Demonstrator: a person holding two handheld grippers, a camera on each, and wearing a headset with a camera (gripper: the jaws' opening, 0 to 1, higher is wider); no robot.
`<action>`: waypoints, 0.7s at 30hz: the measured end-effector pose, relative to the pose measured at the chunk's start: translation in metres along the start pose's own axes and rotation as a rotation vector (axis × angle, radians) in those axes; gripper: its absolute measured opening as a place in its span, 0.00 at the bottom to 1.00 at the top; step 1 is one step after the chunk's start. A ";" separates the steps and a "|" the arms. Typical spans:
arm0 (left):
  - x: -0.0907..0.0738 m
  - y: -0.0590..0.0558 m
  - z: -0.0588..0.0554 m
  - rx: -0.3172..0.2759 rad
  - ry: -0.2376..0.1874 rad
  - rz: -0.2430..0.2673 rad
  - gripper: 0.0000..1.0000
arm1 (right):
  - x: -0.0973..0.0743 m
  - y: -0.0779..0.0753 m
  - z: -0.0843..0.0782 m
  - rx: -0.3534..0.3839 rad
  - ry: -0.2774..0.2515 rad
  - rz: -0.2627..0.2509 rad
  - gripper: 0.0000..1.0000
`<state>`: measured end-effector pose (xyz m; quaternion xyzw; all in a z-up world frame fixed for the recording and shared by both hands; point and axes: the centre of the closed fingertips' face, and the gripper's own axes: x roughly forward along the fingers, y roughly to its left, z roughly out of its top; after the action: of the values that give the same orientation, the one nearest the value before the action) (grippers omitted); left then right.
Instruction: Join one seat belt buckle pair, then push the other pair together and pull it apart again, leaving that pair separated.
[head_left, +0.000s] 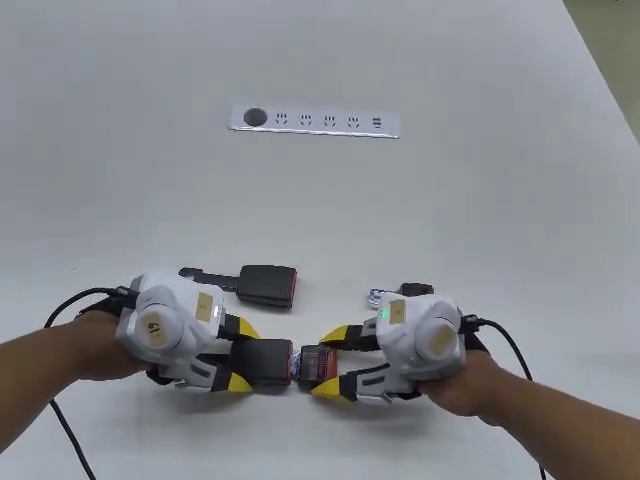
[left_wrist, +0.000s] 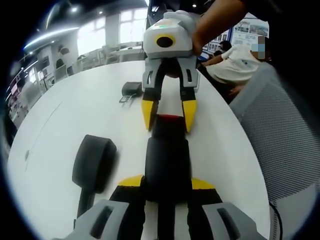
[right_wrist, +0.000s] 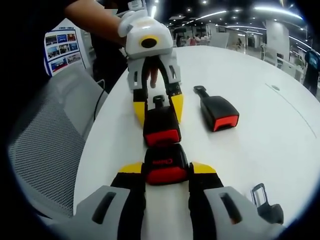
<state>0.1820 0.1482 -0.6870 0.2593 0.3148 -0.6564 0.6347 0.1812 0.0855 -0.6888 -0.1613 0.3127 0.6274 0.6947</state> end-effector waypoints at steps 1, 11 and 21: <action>0.000 0.000 0.000 0.004 -0.005 -0.002 0.32 | 0.000 0.001 0.001 -0.002 0.001 0.000 0.31; 0.000 0.001 -0.001 0.012 -0.003 -0.009 0.32 | -0.002 0.004 0.006 0.001 0.006 0.000 0.31; 0.000 0.001 -0.002 0.002 -0.003 -0.003 0.32 | -0.002 0.002 0.004 0.017 0.000 -0.002 0.31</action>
<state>0.1831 0.1502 -0.6884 0.2584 0.3133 -0.6581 0.6340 0.1799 0.0871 -0.6844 -0.1559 0.3179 0.6238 0.6967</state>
